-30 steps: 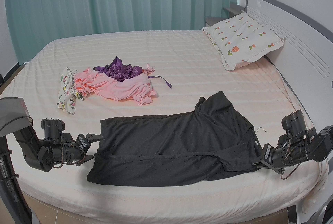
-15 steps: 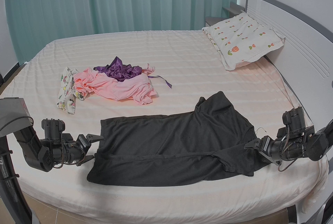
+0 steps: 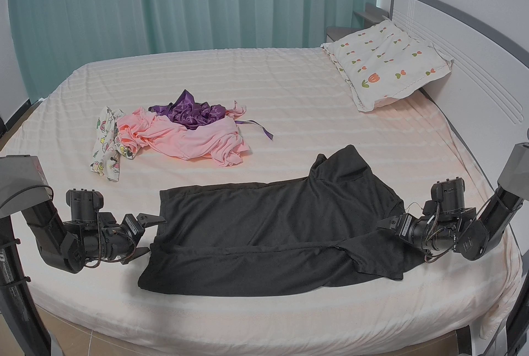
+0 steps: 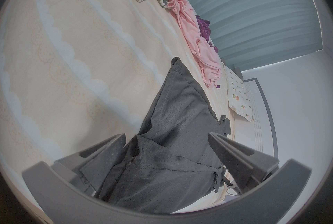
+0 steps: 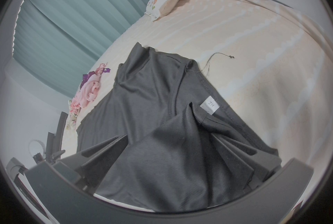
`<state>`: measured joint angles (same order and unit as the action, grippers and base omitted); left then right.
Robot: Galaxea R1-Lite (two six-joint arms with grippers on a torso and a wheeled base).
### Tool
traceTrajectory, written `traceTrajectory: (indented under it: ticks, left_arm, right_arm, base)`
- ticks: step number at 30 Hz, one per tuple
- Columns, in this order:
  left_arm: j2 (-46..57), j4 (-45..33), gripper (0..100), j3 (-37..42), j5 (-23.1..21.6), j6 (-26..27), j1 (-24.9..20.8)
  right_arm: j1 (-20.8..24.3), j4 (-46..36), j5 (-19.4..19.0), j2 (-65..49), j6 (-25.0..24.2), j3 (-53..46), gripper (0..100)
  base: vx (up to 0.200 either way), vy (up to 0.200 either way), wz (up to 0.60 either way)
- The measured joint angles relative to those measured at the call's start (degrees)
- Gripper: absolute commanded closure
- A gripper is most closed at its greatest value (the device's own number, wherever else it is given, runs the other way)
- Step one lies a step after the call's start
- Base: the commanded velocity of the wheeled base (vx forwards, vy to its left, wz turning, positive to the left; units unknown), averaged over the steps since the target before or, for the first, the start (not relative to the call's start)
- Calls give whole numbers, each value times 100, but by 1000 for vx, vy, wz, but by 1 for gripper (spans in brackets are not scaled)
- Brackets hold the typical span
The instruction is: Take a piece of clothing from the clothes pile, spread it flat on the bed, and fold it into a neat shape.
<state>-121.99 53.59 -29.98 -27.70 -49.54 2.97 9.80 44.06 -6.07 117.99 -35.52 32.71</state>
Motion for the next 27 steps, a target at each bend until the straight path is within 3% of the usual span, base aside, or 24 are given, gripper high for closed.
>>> traceTrajectory:
  ticks: [4,5,23,27]
  left_arm:
    - [-2,0,0,0,0,4,0]
    - [-2,0,0,0,2,6,0]
    - [-17,0,0,0,0,9,-4]
    - [-23,0,0,0,0,11,-11]
  right_arm:
    - [-137,69,0,238,216,11,0]
    - [-157,72,-2,265,224,12,100]
    - [-443,425,-77,367,151,0,100]
    - [-521,573,-397,358,154,11,100]
  base:
    - [0,0,0]
    - [0,0,0]
    - [0,0,0]
    - [0,0,0]
